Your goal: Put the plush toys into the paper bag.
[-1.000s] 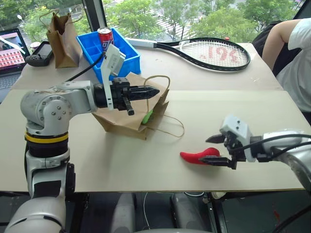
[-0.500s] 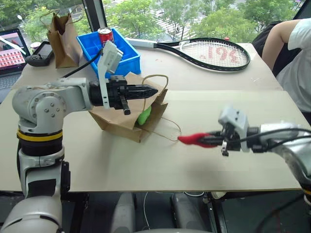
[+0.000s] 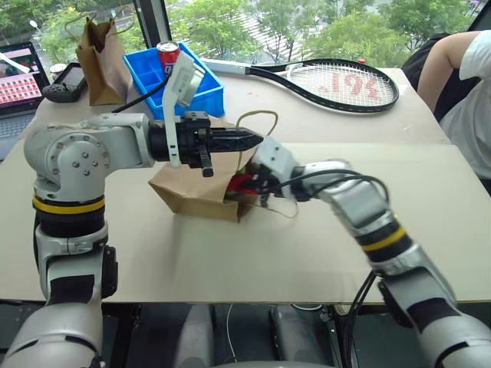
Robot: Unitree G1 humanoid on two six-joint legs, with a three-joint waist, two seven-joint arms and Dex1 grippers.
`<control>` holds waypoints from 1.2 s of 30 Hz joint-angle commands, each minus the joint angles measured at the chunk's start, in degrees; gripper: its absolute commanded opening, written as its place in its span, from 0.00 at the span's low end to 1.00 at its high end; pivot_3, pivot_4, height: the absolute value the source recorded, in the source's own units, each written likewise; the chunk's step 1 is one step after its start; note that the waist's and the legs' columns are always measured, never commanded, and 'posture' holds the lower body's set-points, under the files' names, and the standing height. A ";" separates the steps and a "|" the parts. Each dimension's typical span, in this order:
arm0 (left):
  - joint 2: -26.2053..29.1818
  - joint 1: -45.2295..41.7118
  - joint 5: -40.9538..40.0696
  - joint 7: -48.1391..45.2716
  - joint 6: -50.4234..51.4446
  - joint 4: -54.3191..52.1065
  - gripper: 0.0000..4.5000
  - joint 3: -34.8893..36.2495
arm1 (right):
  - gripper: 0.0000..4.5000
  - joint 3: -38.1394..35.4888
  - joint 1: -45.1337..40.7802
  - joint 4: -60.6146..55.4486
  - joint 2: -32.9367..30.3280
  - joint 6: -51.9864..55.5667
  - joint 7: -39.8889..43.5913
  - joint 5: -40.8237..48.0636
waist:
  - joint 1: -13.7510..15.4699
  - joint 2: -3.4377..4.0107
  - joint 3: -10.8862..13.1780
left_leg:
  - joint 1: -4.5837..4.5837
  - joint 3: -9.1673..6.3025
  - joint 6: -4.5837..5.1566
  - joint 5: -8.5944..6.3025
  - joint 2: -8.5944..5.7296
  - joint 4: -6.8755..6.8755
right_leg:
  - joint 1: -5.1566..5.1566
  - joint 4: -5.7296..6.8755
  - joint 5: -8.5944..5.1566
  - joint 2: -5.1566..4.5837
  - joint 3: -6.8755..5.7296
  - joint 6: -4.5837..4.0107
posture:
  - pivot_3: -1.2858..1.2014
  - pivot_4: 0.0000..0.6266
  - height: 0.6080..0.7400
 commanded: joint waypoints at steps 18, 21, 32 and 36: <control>-0.01 -0.23 -6.65 7.71 5.12 -3.73 0.00 6.01 | 0.66 -11.40 4.21 19.12 22.46 -24.39 -5.65 1.31 | -0.76 0.01 0.00 | -0.01 -0.20 -0.24 0.14 0.00 0.09 | -0.03 0.30 0.03 0.00 -0.15 -0.04 | 0.52 0.24 0.38; 0.62 1.07 -5.83 6.58 3.94 -4.01 0.00 4.94 | 0.91 -11.90 6.37 15.00 19.81 -20.53 -4.44 1.61 | -0.89 0.01 0.00 | 0.00 -0.20 -0.24 0.14 0.00 0.09 | -0.04 0.34 0.03 0.00 -0.15 -0.04 | 0.52 0.24 0.38; 1.84 4.40 -3.18 2.18 -0.04 -4.43 0.00 0.49 | 0.99 -17.52 16.20 -7.14 8.48 -2.62 -2.02 7.82 | -1.13 0.01 0.00 | 0.01 -0.20 -0.25 0.14 -0.01 0.08 | -0.05 0.36 0.02 0.01 -0.14 -0.05 | 0.52 0.24 0.38; 1.80 4.65 -2.52 1.38 -1.22 -3.95 0.00 -0.18 | 0.99 -21.18 19.71 -15.05 3.73 4.08 -0.49 12.97 | -1.07 0.01 0.00 | 0.01 -0.20 -0.25 0.14 -0.02 0.08 | -0.04 0.33 0.01 0.01 -0.14 -0.06 | 0.52 0.24 0.38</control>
